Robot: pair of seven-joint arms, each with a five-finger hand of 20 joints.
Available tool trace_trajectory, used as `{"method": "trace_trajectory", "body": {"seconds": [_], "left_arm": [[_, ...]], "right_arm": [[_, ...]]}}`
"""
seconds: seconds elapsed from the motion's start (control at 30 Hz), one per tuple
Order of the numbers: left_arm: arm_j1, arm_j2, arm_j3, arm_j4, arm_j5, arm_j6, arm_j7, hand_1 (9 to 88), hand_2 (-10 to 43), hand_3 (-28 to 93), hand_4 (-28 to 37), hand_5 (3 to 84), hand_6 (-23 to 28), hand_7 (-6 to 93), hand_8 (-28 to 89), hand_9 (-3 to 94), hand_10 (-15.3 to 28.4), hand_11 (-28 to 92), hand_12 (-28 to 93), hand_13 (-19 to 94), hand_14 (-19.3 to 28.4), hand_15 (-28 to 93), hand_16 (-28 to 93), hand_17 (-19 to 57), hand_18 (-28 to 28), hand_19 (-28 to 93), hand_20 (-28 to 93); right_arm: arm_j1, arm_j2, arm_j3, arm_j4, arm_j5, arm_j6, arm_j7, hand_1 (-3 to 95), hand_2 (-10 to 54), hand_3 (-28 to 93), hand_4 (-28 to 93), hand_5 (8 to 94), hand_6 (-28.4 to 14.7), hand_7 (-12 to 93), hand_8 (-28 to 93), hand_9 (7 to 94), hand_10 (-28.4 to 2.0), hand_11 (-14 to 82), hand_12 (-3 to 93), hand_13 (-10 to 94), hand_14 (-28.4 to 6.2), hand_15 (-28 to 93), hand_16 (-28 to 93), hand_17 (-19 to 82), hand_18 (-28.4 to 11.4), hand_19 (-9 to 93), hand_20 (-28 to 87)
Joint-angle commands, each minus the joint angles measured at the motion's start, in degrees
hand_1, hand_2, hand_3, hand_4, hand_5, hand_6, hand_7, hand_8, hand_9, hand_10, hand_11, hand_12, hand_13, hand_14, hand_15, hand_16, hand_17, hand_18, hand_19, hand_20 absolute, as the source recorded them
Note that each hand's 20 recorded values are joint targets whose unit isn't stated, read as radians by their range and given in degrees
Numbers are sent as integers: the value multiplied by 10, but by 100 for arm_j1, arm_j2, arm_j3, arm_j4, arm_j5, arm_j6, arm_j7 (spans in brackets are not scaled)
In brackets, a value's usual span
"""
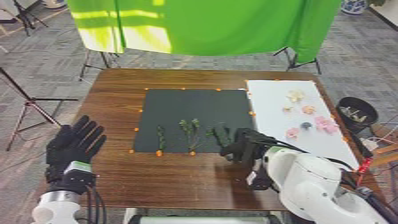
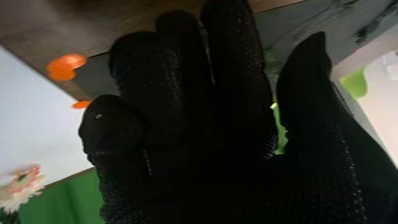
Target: Arrange flowers
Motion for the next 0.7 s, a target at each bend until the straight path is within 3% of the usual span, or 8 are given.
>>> {"method": "trace_trajectory", "body": {"seconds": [0.03,0.3,0.53,0.6,0.7], "left_arm": [[16,-45,53,38,-22,20,-127,285,156,724,-281,427,98,155,-84,346,164,285,124,249,174,437,-72,-63,151,361,88],[30,-20,34,27,-6,-7,-102,285,156,724,-282,426,98,155,-84,345,165,285,123,248,175,439,-73,-63,151,362,88],[40,-49,41,32,-17,-3,-97,284,156,724,-281,426,98,154,-84,345,165,284,123,248,173,439,-74,-63,151,362,88],[23,3,86,17,-48,70,1,284,156,724,-281,426,98,154,-84,345,165,284,124,248,174,438,-74,-63,151,362,88],[59,-5,38,8,-32,21,-4,285,157,724,-281,426,97,155,-84,345,164,284,124,248,174,438,-73,-64,151,362,88]], "right_arm": [[54,-71,-270,246,-113,437,56,291,102,740,-190,863,-25,135,-105,814,-155,109,160,765,-147,537,265,436,-226,915,316],[130,1,-420,317,-391,961,252,285,108,744,-187,836,-31,123,-101,784,-157,105,148,764,-147,525,267,437,-222,919,292],[-47,25,-112,-16,112,924,17,283,108,743,-186,860,-31,147,-97,795,-162,110,151,765,-147,524,267,437,-225,926,279],[-204,36,30,-191,87,1049,-93,279,101,746,-183,870,-36,180,-87,794,-173,109,154,763,-146,525,268,437,-225,928,276],[-280,95,205,-319,-63,1053,-187,282,69,756,-182,872,-38,301,-76,787,-180,106,156,756,-145,525,270,429,-222,925,277]]}}
